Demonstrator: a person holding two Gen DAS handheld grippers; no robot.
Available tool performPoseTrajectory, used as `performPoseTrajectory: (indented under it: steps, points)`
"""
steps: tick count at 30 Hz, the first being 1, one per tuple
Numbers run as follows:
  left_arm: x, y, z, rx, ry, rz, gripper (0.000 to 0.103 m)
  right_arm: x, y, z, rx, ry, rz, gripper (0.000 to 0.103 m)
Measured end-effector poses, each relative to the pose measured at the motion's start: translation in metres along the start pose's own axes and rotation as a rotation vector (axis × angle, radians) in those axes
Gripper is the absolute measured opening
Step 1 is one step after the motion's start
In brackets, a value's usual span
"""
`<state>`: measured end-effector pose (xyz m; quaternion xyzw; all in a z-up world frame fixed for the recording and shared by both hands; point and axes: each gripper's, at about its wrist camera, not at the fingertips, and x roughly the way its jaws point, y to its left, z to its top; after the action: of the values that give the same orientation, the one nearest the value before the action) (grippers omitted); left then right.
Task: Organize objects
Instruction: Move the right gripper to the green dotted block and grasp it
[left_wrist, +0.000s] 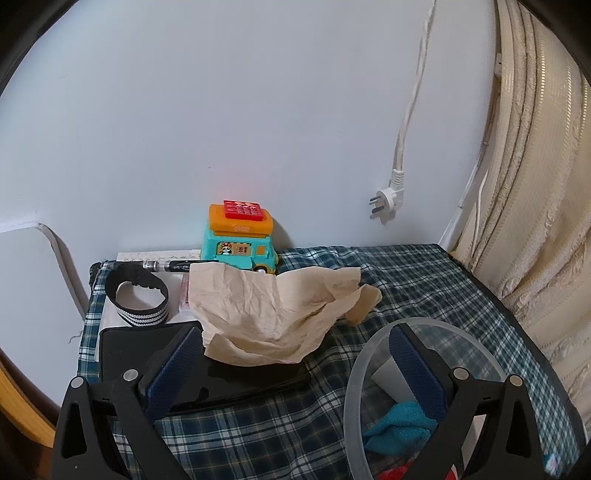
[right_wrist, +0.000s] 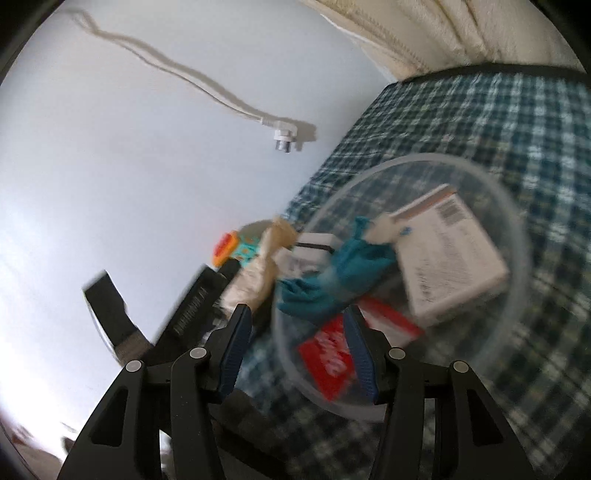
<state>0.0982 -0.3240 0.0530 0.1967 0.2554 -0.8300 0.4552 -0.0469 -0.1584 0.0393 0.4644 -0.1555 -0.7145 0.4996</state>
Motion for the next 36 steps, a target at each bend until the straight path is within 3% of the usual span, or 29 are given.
performPoseTrajectory:
  steps: [12, 24, 36]
  points:
    - [-0.008, -0.014, -0.002, 0.06, -0.039, -0.016, 0.103, -0.049, -0.02, -0.016, -0.03, -0.102, -0.199, 0.053]
    - [-0.014, -0.032, -0.008, 0.151, -0.079, -0.003, 0.103, -0.094, -0.049, -0.028, 0.009, -0.156, -0.335, 0.053]
    - [-0.027, -0.066, -0.029, 0.335, -0.137, -0.022, 0.103, -0.159, -0.087, -0.038, 0.054, -0.247, -0.511, 0.053]
